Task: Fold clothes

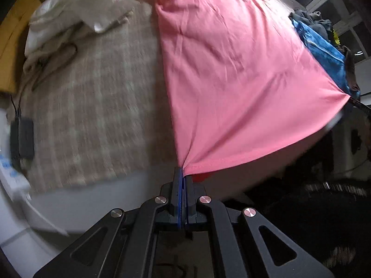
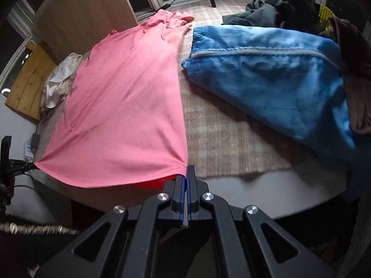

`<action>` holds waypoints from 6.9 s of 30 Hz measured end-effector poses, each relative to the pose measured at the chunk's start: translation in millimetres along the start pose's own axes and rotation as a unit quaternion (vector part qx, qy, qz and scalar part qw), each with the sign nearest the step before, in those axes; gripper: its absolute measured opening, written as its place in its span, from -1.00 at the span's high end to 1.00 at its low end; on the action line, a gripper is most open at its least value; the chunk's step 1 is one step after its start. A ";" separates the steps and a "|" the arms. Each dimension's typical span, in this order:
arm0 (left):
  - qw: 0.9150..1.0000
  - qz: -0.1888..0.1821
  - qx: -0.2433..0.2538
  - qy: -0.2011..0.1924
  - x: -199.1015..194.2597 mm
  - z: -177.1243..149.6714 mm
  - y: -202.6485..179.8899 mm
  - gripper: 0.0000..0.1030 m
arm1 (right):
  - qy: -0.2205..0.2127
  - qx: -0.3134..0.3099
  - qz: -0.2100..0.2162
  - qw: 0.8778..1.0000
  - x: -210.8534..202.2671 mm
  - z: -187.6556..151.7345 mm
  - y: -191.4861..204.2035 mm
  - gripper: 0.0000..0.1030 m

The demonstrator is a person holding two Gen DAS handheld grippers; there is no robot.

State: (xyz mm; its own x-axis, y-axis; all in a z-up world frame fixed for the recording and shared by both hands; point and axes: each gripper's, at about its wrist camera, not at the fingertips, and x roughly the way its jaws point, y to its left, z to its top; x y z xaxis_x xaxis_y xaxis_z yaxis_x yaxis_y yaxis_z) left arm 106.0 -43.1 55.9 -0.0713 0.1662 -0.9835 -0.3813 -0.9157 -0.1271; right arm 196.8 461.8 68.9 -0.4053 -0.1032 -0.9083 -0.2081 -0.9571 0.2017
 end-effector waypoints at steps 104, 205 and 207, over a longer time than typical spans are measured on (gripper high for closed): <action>0.980 0.153 0.104 -0.077 98.3 382.5 14.8 1.00 | 0.001 -0.167 -0.010 0.986 186.4 352.0 10.6 0.95; 0.943 0.011 0.301 -0.138 65.4 381.3 -208.2 0.49 | -0.027 -0.101 0.135 0.985 84.1 276.3 12.1 0.18; 0.935 -0.003 0.332 -0.128 76.0 380.1 -224.0 0.49 | -0.029 -0.126 0.149 0.980 85.4 265.0 21.3 0.18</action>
State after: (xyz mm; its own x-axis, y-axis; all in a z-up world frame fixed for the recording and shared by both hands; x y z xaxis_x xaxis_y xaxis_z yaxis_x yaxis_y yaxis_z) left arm -164.4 313.6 58.6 -0.2535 0.3301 -0.9093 -0.8642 -0.4997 0.0595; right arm -78.1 504.3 92.7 -0.4658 -0.3805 -0.7989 0.1517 -0.9238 0.3515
